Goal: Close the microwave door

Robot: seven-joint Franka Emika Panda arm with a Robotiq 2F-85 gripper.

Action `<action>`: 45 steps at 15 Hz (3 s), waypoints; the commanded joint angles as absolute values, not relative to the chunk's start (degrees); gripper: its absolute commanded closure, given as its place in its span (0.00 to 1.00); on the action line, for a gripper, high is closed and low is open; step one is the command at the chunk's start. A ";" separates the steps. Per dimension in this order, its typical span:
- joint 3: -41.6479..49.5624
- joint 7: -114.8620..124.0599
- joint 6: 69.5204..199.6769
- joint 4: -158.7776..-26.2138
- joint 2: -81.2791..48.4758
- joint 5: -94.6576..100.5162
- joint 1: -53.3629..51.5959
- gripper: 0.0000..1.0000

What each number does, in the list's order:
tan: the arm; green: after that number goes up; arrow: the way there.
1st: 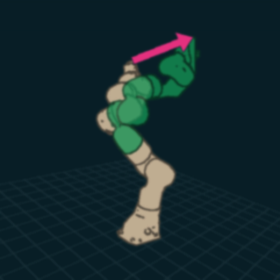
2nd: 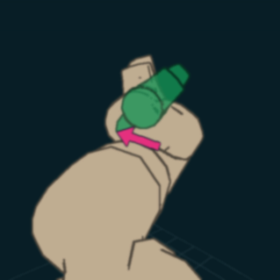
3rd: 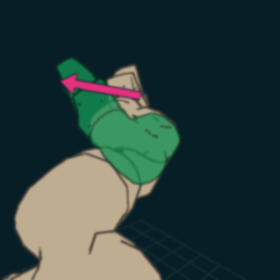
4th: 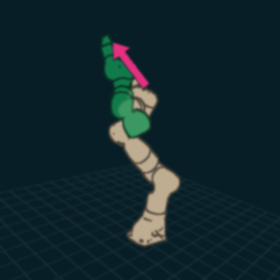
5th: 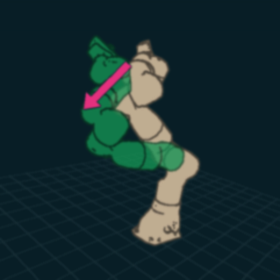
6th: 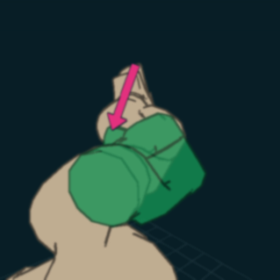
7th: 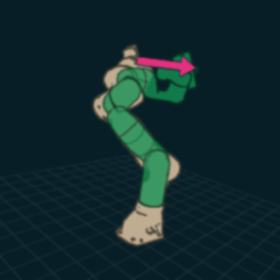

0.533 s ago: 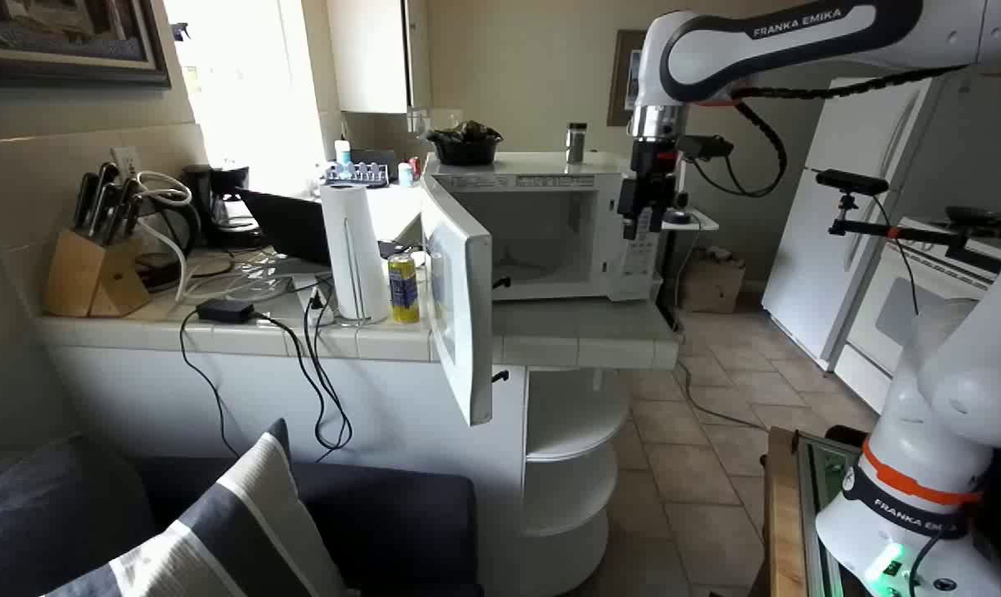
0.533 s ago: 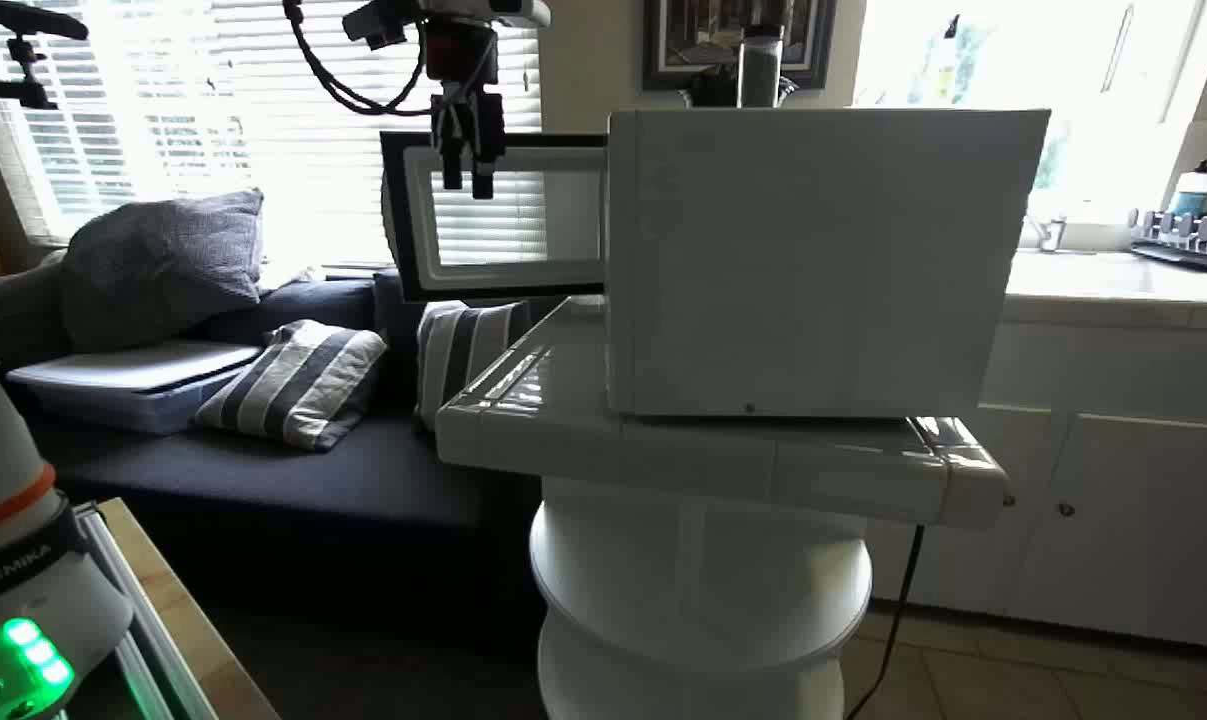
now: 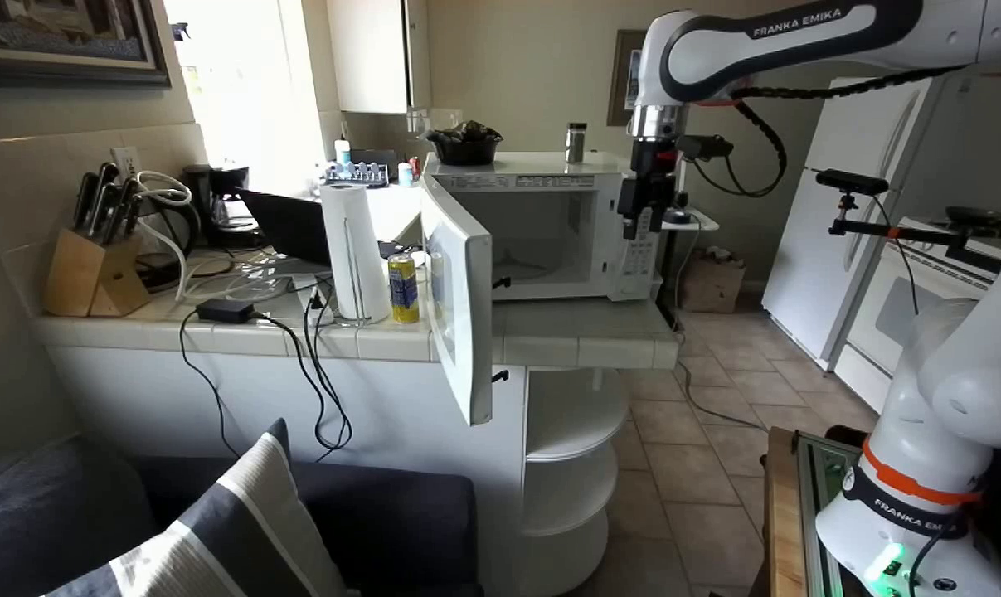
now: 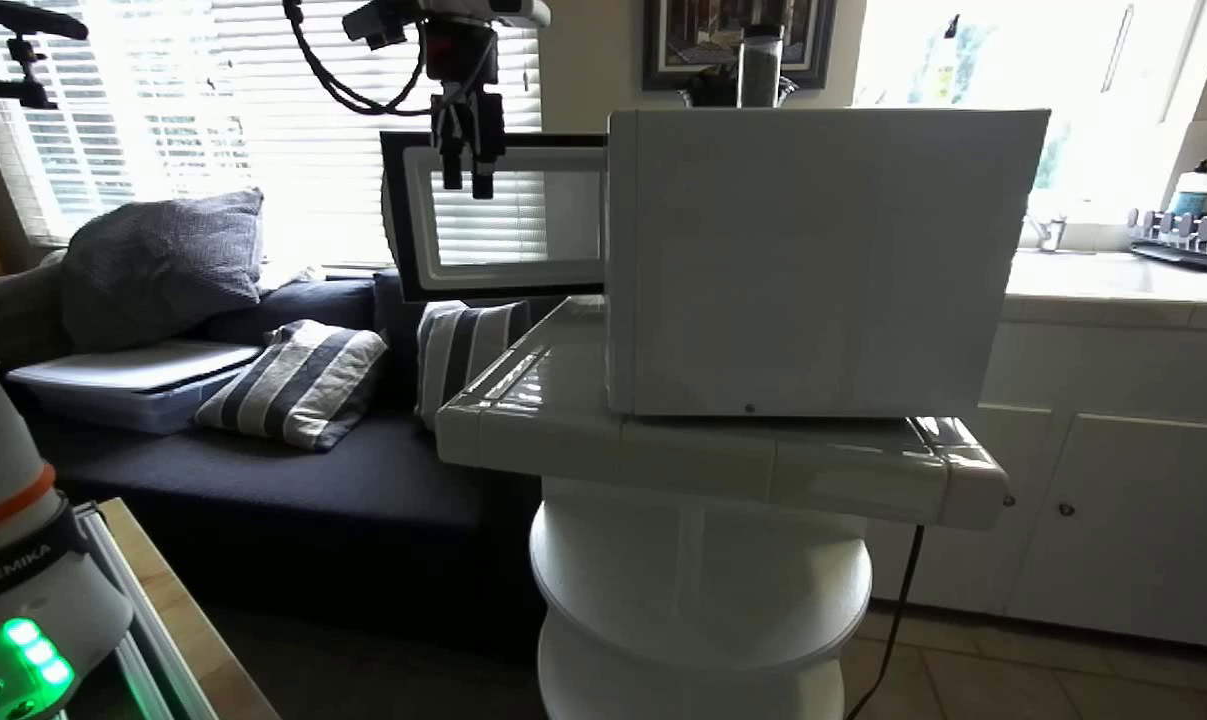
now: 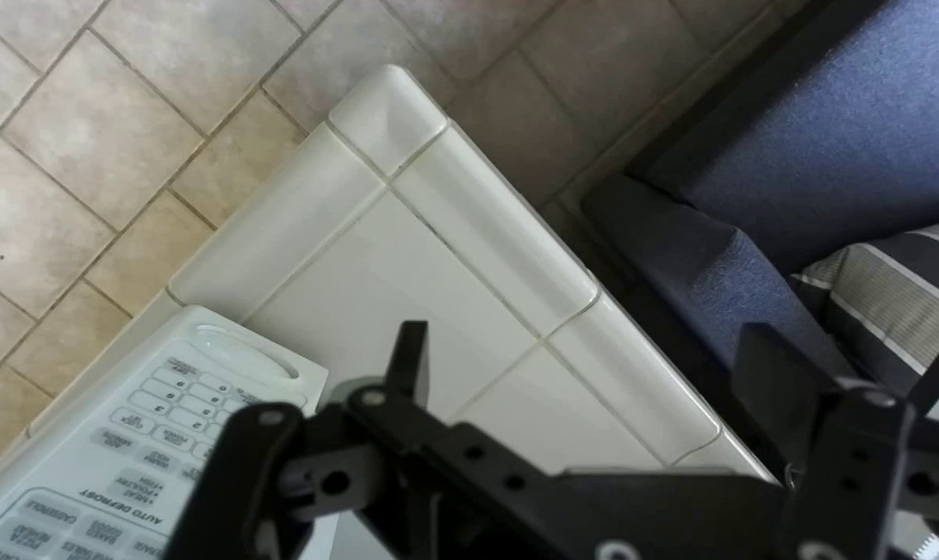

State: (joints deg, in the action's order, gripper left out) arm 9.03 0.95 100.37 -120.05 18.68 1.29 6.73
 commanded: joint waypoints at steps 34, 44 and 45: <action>-8.01 -46.57 108.50 -90.59 0.40 -6.95 -10.01 1.00; -8.12 -50.80 109.13 -91.81 -1.22 -7.01 -8.94 1.00; -8.12 -50.82 109.39 -91.90 -1.11 -7.12 -8.93 1.00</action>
